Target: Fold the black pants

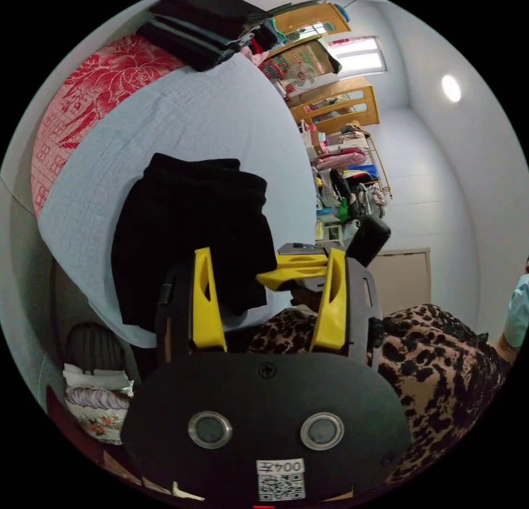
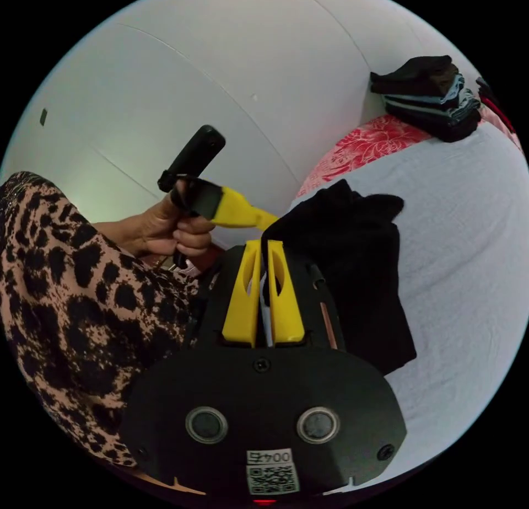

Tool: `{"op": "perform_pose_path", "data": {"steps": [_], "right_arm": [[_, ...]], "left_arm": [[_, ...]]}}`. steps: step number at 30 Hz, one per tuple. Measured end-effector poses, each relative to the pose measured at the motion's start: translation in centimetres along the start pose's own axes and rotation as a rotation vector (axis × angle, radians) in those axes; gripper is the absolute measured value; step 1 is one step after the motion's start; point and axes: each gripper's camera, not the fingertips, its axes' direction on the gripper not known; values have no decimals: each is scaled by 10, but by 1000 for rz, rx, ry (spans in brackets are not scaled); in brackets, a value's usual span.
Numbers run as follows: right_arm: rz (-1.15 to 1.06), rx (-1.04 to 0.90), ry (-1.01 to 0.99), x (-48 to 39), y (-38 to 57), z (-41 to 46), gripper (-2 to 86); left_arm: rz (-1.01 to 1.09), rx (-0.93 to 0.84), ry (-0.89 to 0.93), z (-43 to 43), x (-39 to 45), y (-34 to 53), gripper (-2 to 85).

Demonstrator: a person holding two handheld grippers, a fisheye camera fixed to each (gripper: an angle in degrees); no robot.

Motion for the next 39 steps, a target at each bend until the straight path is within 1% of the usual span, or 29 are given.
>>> {"op": "perform_pose_path", "data": {"steps": [4, 6, 7, 9, 11, 12, 13, 14, 17, 19, 21, 22, 24, 26, 27, 28, 29, 30, 32, 33, 34, 35, 36, 37, 38, 39], "right_arm": [[-6, -63, -14, -8, 13, 12, 33], [14, -76, -30, -9, 19, 14, 38], [29, -88, -22, -8, 23, 12, 42], [66, -80, -23, -2, 30, -1, 45], [241, 52, -79, 28, 47, -33, 66], [293, 91, -104, 38, 52, -40, 87], [393, 153, -157, 59, 62, -49, 127], [500, 193, -200, 78, 70, -51, 148], [645, 152, -244, 112, 76, -32, 170], [666, 133, -283, 120, 72, -17, 157], [634, 130, -334, 118, 64, -5, 110], [625, 123, -331, 114, 60, 0, 61], [611, 142, -324, 107, 56, -2, 49], [542, 265, -260, 85, 48, -43, 44], [505, 306, -240, 76, 46, -59, 44], [419, 377, -180, 54, 38, -97, 43], [331, 426, -79, 26, 29, -139, 43], [283, 447, -23, 9, 25, -161, 42], [110, 574, 202, -67, 16, -251, 42], [71, 616, 247, -88, 16, -273, 42], [5, 691, 340, -130, 19, -314, 42], [-47, 765, 456, -173, 25, -348, 42], [-77, 803, 500, -194, 30, -363, 42], [-136, 874, 544, -233, 40, -392, 42], [-199, 935, 558, -269, 51, -414, 42], [-237, 955, 558, -287, 56, -424, 42]], "left_arm": [[-50, -9, -65, 4, -13, 7, 219], [-14, -47, -125, 7, -13, 12, 151], [-1, -46, -148, 7, -12, 14, 136], [-5, 8, -144, -5, -10, 29, 92], [-6, 52, -121, -15, -10, 43, 80], [-2, 64, -101, -21, -11, 51, 75], [1, 68, -89, -23, -12, 56, 73], [5, 69, -70, -27, -13, 64, 69], [22, 64, -52, -35, -10, 84, 60], [39, 55, -59, -38, -5, 95, 54], [90, 44, -83, -43, 8, 107, 45], [113, 40, -93, -44, 14, 109, 43], [240, 24, -156, -55, 44, 114, 39], [340, 49, -161, -75, 71, 114, 38], [403, 85, -129, -94, 91, 111, 37], [437, 101, -114, -105, 101, 109, 37], [514, 135, -107, -128, 125, 104, 36], [598, 170, -115, -151, 152, 99, 35], [729, 223, -118, -185, 196, 95, 33], [815, 261, -129, -207, 228, 96, 32], [862, 282, -141, -217, 244, 98, 31], [953, 338, -150, -239, 276, 105, 29], [1026, 394, -154, -261, 306, 114, 28], [1062, 427, -150, -271, 320, 120, 27], [1131, 491, -118, -292, 345, 133, 26], [1188, 537, -75, -311, 368, 146, 26]]}}
